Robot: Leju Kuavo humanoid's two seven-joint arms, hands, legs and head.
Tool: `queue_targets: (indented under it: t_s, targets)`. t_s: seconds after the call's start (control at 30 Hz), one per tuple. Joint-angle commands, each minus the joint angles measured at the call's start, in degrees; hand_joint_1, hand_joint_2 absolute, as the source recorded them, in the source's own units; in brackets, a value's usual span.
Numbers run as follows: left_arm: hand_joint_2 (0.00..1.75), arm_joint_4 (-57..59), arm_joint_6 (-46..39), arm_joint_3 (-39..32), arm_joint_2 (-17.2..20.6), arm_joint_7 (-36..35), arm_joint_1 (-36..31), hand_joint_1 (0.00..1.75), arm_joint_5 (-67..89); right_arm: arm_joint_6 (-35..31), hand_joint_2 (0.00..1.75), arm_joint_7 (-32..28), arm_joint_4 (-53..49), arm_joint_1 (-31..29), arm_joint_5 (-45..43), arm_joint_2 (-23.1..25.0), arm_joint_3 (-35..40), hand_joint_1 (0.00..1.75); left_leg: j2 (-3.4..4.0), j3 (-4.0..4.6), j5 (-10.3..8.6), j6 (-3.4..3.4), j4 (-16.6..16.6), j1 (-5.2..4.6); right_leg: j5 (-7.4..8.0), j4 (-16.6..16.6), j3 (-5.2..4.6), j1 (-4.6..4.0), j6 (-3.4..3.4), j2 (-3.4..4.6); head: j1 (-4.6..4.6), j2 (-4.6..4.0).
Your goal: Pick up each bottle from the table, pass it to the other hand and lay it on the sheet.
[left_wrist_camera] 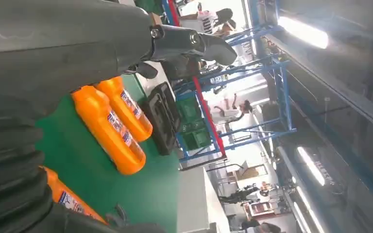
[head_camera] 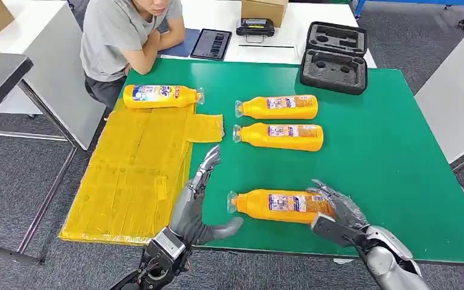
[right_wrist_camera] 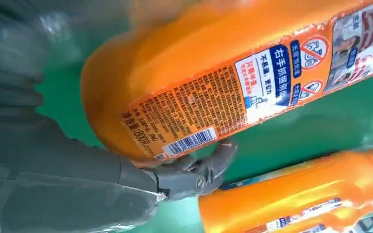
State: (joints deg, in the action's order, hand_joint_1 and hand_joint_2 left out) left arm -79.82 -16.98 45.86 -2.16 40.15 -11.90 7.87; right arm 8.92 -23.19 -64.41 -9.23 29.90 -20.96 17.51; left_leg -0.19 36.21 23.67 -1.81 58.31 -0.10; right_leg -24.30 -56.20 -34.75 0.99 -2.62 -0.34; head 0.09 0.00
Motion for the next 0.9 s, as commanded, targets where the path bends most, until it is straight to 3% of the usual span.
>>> queue_targets:
  t_s: [0.03,0.27,0.3,0.33,0.77,0.9]
  targets:
    - [1.75,3.4,0.2,0.5,0.2,-0.2,-1.6,0.0,0.2,0.9,1.75,-0.4,4.7,-2.5,-0.6,-0.1,1.1,1.75,0.02,-0.22,0.05,0.08,-0.1,0.04,-0.04,0.1,0.22,-0.04,0.09,0.02,0.02,0.0]
    - [1.75,3.4,0.2,0.6,0.3,-0.2,-1.6,0.0,0.3,1.0,1.75,-0.3,4.8,-2.5,-0.6,-0.3,1.0,1.75,0.0,-0.18,0.05,0.06,0.0,0.03,-0.04,0.1,0.19,-0.03,0.07,0.0,0.02,0.0]
    - [1.75,3.4,0.2,0.6,0.3,-0.2,-1.6,0.0,0.3,1.0,1.75,-0.3,4.8,-2.5,-0.6,-0.3,1.0,1.75,0.05,-0.54,0.2,0.14,-0.1,0.08,-0.16,0.1,0.55,-0.09,0.17,0.06,0.0,0.0]
    - [1.75,3.4,0.2,0.6,0.3,-0.2,-1.6,0.0,0.3,1.0,1.75,-0.3,4.8,-2.5,-0.6,-0.3,1.0,1.75,0.04,-0.23,0.07,0.07,0.0,0.03,-0.05,0.1,0.22,-0.03,0.08,0.04,0.0,0.0]
    - [1.75,3.5,0.1,1.1,0.4,-0.2,-2.0,0.0,-0.1,1.2,1.75,-0.5,5.6,-2.6,-1.0,-1.1,1.3,1.75,-0.01,-0.15,0.03,0.06,0.0,0.03,-0.03,0.1,0.16,-0.03,0.07,-0.01,0.0,0.0]
    - [1.75,3.5,-0.8,0.7,0.0,-0.2,-2.0,0.0,-0.2,0.6,1.75,-3.0,4.8,-2.6,-5.8,1.6,-1.3,1.75,0.0,-0.21,0.05,0.07,0.0,0.03,-0.05,0.1,0.21,-0.03,0.09,0.0,0.0,0.0]
